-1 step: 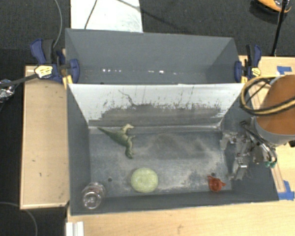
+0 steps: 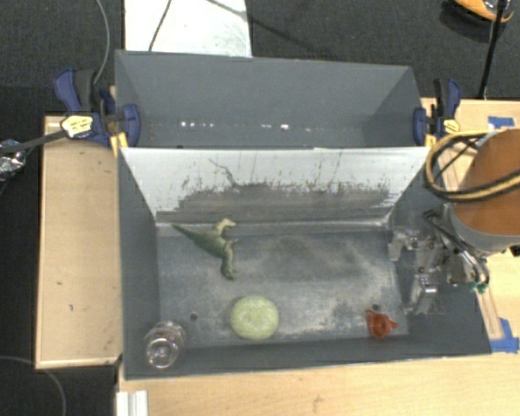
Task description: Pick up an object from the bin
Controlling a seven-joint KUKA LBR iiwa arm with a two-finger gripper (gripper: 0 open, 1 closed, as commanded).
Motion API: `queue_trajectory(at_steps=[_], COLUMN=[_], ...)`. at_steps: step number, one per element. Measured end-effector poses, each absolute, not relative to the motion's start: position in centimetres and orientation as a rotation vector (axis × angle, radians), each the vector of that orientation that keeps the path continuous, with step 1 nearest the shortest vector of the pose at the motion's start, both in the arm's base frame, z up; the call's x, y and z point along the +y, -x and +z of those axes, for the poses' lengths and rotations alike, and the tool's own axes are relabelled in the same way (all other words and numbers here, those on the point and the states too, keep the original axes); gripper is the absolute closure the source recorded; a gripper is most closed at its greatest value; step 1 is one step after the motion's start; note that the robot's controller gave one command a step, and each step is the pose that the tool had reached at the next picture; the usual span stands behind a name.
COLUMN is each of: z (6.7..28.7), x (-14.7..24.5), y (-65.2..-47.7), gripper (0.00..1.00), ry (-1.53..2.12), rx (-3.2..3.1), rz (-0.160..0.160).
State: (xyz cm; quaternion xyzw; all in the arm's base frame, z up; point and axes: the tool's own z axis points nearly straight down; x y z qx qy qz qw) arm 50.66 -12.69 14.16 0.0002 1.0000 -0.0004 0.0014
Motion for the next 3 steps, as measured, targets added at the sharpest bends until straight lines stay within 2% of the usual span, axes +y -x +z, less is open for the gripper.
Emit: queue_trajectory(at_steps=[1, 2, 3], z=[11.8, 7.6, 7.1], x=[-12.3, -11.0, -8.9], y=[-50.0, -48.1, -48.4], gripper=[0.00, 0.00, 1.00], ry=[0.226, 0.569, 0.882], rx=[3.125, 3.079, 3.001], rz=[-0.004, -0.005, -0.008])
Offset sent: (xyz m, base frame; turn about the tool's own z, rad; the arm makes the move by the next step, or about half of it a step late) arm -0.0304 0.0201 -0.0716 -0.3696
